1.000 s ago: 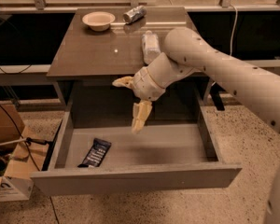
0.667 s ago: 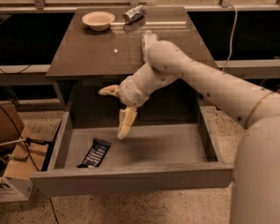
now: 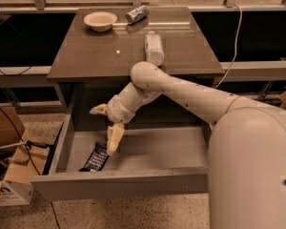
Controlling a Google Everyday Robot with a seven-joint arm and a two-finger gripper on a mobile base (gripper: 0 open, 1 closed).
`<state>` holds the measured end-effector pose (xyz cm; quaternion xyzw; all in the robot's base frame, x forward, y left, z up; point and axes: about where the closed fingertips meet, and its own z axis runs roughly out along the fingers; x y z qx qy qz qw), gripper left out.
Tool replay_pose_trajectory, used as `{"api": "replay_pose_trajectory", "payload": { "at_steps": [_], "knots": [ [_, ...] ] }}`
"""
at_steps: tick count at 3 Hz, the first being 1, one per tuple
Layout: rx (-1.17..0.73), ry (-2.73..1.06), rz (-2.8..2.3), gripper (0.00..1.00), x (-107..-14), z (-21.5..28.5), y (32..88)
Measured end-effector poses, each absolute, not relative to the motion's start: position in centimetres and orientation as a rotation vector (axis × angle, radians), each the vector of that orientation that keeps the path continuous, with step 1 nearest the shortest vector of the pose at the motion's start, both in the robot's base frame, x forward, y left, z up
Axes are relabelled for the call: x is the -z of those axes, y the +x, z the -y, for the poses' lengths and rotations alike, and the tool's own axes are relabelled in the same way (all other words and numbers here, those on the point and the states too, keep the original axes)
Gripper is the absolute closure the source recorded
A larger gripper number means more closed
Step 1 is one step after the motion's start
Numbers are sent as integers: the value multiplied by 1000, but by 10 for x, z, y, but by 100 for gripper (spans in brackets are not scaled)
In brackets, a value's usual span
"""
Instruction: Pick rxbar blueberry from top drawer and place on counter
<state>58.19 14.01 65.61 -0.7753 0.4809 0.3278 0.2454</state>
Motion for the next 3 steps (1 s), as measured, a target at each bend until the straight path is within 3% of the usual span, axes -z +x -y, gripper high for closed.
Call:
{"api": "replay_pose_trajectory", "payload": {
  "at_steps": [3],
  "knots": [
    [-953,-2030,-1553,0,-585,-153,541]
  ]
}}
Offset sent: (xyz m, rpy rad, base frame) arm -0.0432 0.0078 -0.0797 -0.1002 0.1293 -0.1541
